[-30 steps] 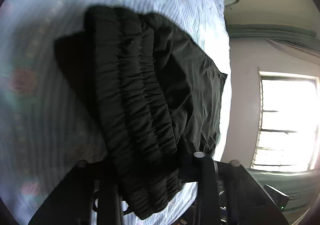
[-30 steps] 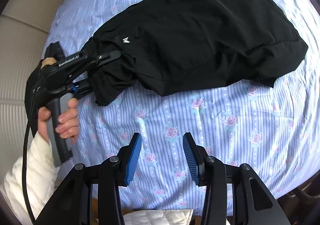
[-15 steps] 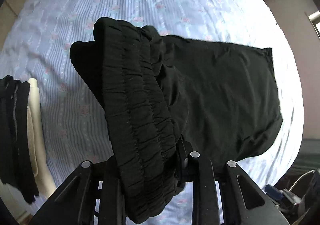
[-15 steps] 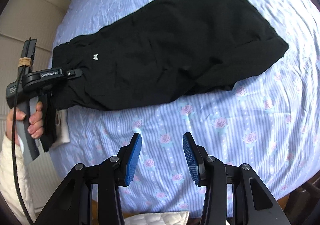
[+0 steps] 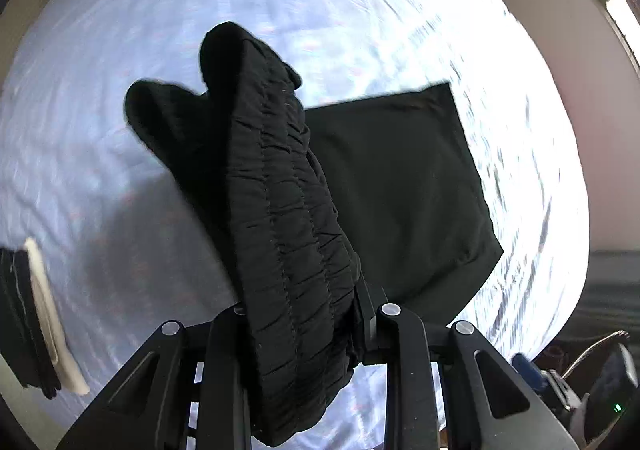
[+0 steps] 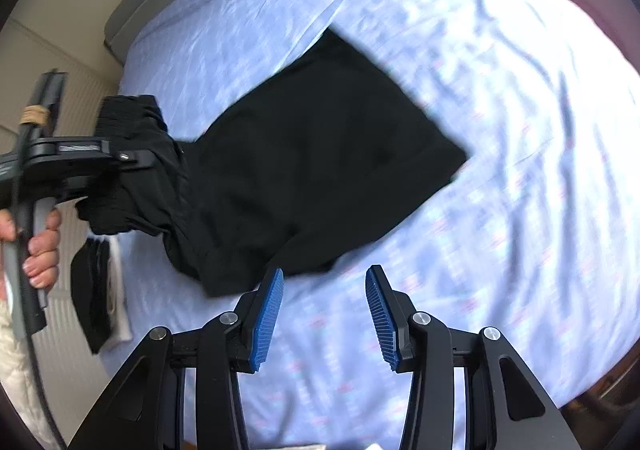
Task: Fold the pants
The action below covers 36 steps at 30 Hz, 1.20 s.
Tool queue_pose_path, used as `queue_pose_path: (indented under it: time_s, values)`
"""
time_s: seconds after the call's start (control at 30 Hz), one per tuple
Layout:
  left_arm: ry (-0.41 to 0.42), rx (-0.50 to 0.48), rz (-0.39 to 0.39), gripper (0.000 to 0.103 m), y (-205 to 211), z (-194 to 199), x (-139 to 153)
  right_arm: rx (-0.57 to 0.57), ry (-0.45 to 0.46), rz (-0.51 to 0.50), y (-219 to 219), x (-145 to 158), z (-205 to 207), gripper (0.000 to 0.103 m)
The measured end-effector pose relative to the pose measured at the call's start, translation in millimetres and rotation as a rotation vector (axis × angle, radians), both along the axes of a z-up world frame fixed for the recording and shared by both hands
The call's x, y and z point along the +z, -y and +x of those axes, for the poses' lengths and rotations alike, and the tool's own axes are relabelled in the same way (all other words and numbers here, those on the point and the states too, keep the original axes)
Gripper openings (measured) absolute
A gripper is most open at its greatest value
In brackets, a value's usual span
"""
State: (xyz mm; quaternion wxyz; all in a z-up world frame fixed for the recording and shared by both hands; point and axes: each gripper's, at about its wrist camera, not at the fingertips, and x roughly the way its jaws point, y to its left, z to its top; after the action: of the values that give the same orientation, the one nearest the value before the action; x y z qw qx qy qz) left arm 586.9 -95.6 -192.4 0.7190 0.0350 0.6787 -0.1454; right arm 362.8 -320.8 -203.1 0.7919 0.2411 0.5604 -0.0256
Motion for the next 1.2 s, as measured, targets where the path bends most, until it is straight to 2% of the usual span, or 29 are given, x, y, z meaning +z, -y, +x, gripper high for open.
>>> queue_pose_path:
  time_s: [0.07,0.3,0.37,0.43,0.5,0.53,0.57,0.63,0.73,0.83,0.9,0.97,1.07,1.2]
  values:
    - [-0.037,-0.032,0.030,0.026,41.6,6.7,-17.5,-0.028,0.009,-0.015,24.3,2.6,-2.0,0.045]
    - [-0.107,-0.121,0.141,0.027,145.6,11.2,-73.6,-0.123,-0.015,0.002,91.3,-8.1,-12.9,0.045]
    - [-0.117,-0.125,0.165,0.036,168.0,11.2,-85.0,-0.136,-0.028,0.004,101.4,-13.6,-13.6,0.045]
    - [-0.114,-0.102,0.174,0.059,177.6,14.8,-87.5,-0.147,-0.044,0.004,111.1,-19.0,-11.4,0.045]
    - [-0.114,-0.076,0.084,0.064,179.7,15.2,-77.5,-0.141,-0.039,0.019,115.8,-22.0,-9.7,0.045]
    - [-0.113,-0.056,0.007,0.068,176.0,15.2,-66.1,-0.133,-0.030,0.025,116.9,-20.8,-7.6,0.045]
    - [-0.101,-0.039,-0.036,0.071,170.9,14.8,-57.0,-0.121,-0.019,0.031,118.4,-21.1,-4.4,0.045]
    - [-0.019,0.020,-0.095,0.086,147.8,12.2,-31.0,-0.087,0.005,0.047,118.6,-23.5,3.6,0.045]
    - [0.057,0.072,-0.025,0.087,106.7,2.4,-20.2,-0.017,0.035,0.074,114.9,-30.3,22.5,0.045]
    - [0.084,0.077,0.069,0.087,65.7,-16.3,-31.6,0.037,0.047,0.121,110.5,-42.4,48.0,0.045]
    - [0.085,0.090,0.138,0.087,43.2,-31.1,-43.2,0.069,0.051,0.131,104.8,-47.8,64.9,0.045]
    - [0.059,0.124,0.167,0.086,24.3,-48.3,-56.8,0.125,0.048,0.125,95.6,-55.9,85.2,0.045]
    - [0.004,0.225,0.155,0.086,-6.2,-69.5,-74.9,0.190,0.045,0.147,80.8,-64.0,107.7,0.045]
    - [-0.041,0.322,0.124,0.086,-37.1,-87.8,-88.5,0.257,0.016,0.117,59.6,-84.0,139.5,0.045]
